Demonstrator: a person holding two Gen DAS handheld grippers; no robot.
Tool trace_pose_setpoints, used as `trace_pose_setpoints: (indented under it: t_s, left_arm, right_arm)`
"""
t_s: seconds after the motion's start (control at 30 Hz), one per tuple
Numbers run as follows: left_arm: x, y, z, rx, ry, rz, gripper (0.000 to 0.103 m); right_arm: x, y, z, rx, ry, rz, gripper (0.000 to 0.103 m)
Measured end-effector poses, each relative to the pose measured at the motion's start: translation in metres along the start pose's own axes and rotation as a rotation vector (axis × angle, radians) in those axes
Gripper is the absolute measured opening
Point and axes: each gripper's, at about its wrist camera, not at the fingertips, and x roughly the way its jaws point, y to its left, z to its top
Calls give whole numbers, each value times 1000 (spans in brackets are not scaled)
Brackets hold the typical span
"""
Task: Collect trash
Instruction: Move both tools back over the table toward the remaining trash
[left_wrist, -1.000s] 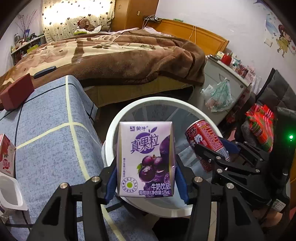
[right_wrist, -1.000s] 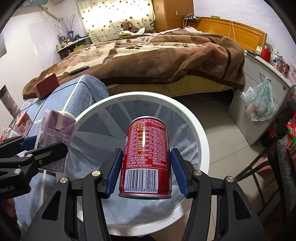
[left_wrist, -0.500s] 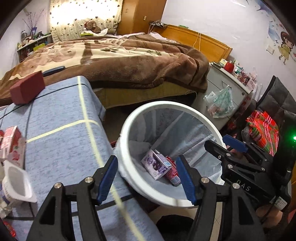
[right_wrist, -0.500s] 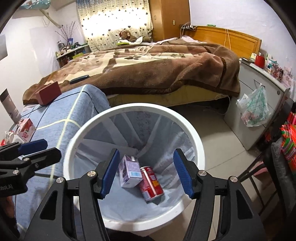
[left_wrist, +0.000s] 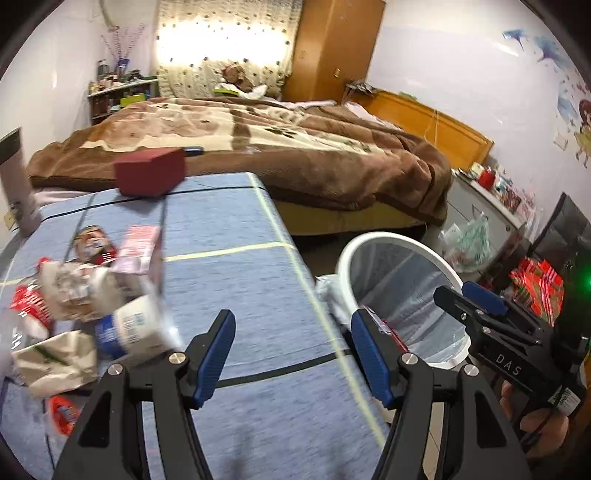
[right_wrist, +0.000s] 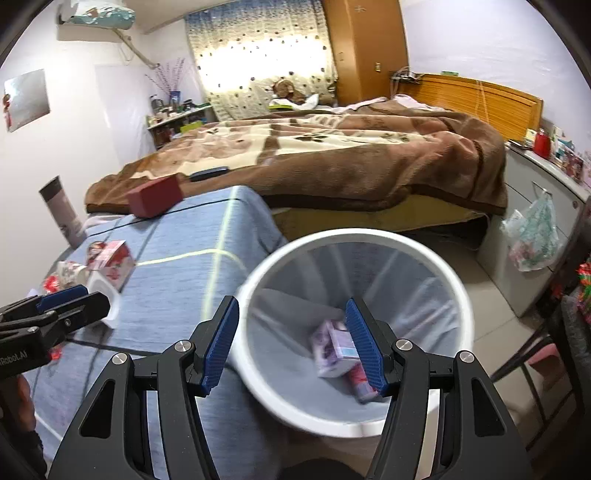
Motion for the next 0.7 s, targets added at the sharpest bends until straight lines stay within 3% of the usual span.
trace_pose_setpoints:
  t_s: [0.4,0.7]
  left_arm:
    - [-46,90,-29,-120,-61,146,68]
    - [-75,166,-51,-245,-90,262,68]
  right_arm:
    - [8,75,-13,-75,35,157,62]
    - [13,117,-26,-108,75,212,62]
